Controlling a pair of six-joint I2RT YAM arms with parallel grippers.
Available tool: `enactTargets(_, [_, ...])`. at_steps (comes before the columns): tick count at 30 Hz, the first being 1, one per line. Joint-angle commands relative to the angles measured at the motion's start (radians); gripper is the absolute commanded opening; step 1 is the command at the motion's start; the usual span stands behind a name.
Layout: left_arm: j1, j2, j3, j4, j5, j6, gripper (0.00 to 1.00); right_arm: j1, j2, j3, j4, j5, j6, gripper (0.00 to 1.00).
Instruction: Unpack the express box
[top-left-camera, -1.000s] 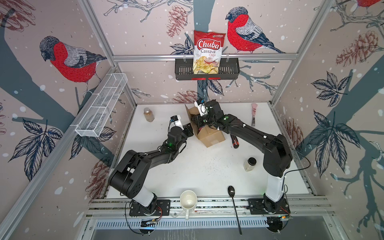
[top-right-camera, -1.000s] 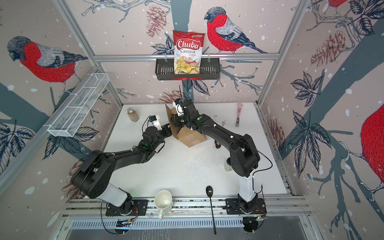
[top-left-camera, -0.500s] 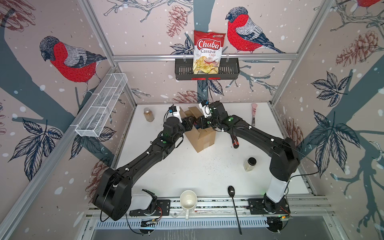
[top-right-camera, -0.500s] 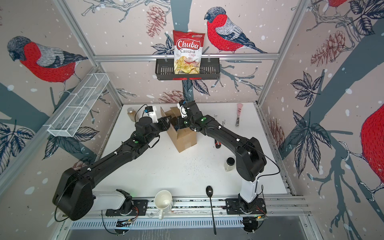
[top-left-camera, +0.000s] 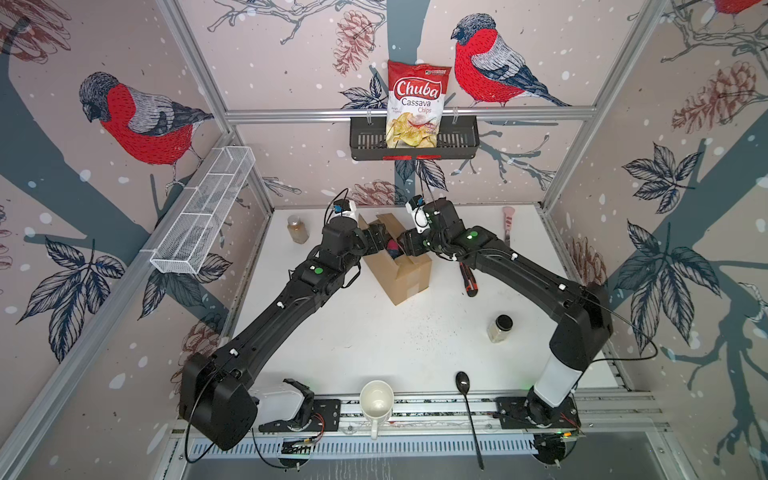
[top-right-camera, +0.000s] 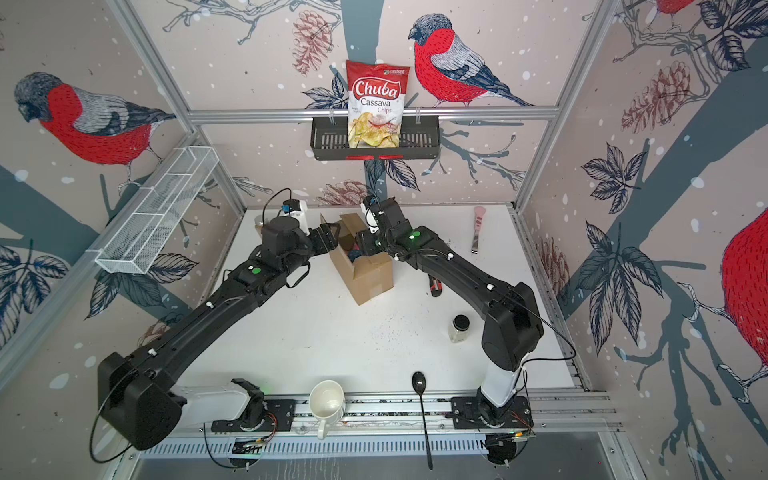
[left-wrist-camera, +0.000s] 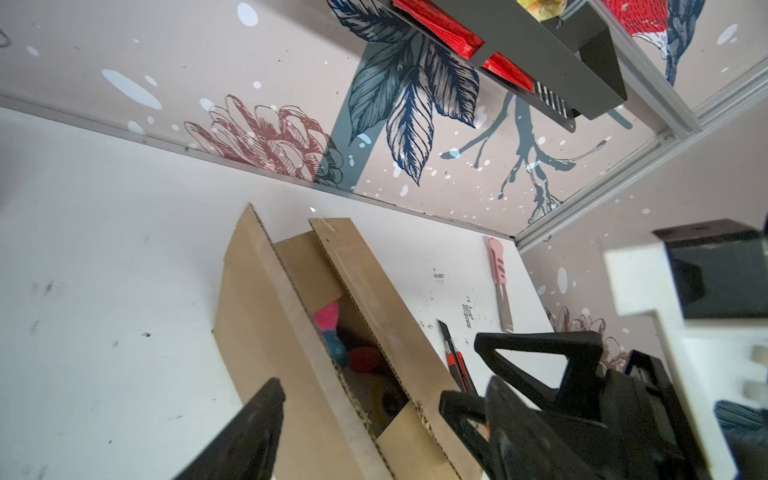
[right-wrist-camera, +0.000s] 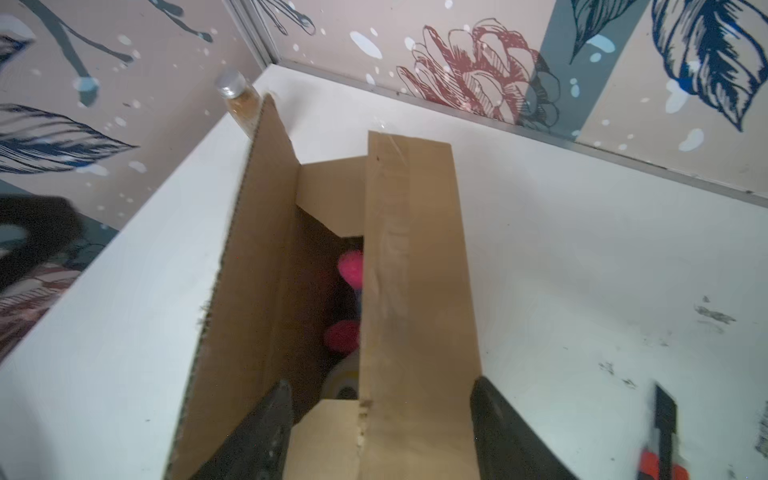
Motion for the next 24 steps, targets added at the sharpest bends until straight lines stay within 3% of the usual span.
enactTargets(1, [0.001,-0.03,0.002,-0.061,-0.057,0.003,0.76,0.009,0.029,0.017,-0.054,0.079,-0.096,0.67])
enactTargets(15, [0.001,-0.041,-0.046,-0.062,-0.05,-0.022,0.76,0.03,0.153,0.082,-0.043,0.163,-0.143,0.67])
enactTargets(18, [0.002,-0.031,-0.056,-0.05,-0.038,-0.024,0.76,0.027,0.163,0.089,-0.036,0.169,-0.137,0.6])
enactTargets(24, [0.002,0.013,-0.049,-0.029,0.004,-0.019,0.76,0.008,0.142,0.093,-0.032,0.141,-0.106,0.32])
